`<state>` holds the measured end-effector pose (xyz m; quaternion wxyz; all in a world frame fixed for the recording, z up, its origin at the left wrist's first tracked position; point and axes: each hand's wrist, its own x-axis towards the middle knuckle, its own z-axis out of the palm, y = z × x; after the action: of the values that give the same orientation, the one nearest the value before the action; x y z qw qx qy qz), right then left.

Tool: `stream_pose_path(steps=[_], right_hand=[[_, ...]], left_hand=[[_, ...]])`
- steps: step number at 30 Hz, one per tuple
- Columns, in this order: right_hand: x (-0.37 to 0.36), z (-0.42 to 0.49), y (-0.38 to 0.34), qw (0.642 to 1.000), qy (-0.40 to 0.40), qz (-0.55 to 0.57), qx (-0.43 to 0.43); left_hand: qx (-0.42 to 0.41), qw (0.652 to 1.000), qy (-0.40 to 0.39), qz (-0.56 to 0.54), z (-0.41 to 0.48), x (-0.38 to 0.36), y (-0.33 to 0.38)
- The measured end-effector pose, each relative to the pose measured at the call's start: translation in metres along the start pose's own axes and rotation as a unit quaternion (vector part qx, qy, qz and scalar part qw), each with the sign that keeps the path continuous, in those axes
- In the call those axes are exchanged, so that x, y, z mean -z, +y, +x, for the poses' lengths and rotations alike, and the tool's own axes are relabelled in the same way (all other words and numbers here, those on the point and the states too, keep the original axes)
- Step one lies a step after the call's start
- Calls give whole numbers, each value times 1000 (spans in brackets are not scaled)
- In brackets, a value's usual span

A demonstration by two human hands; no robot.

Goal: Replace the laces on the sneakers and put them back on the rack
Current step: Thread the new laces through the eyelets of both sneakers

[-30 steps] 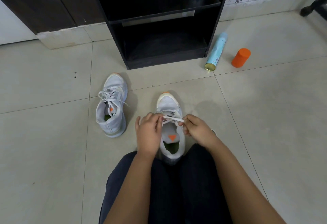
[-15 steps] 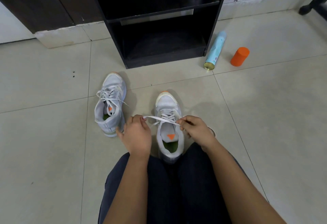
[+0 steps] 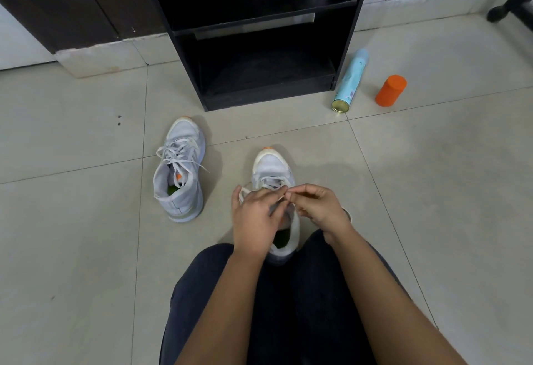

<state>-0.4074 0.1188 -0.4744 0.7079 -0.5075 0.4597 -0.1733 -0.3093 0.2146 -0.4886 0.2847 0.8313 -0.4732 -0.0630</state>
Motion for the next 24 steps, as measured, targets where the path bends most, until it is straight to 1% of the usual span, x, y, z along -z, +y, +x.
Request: stream_pose_path(steps=[1,3,5,7,8,12,15,17,18,21,24], right_hand=[[2,1,0,1000,-3,5,-20],[9,5,6,998,28,-42,-37],[16,11,15,985,78,-151,-21],[17,11,20,958,77,-277,-2],[15,10,21,947,65,-315,4],[5,10,21,938,38,-342,34],[2,10,22,919,52,-387,57],[2,11,24,919,62,-386,52],[3,12,24,926,62,-370,43],[8,16,28,962,52,-269,5],[11,15,28,977,37,-209,-6]], left_hand=[[3,1000,12,-4,1,-1,-2],[26,999,29,-18,2,-2,-7],[52,998,42,-4,2,-3,-9],[69,997,35,28,1,-3,-9],[71,996,26,46,1,-4,-8],[55,990,-23,125,2,-10,0],[51,984,-37,166,3,-13,7],[54,982,-44,175,2,-14,7],[55,982,-48,175,2,-15,7],[47,982,-50,174,1,-15,7],[32,981,-46,185,2,-19,8]])
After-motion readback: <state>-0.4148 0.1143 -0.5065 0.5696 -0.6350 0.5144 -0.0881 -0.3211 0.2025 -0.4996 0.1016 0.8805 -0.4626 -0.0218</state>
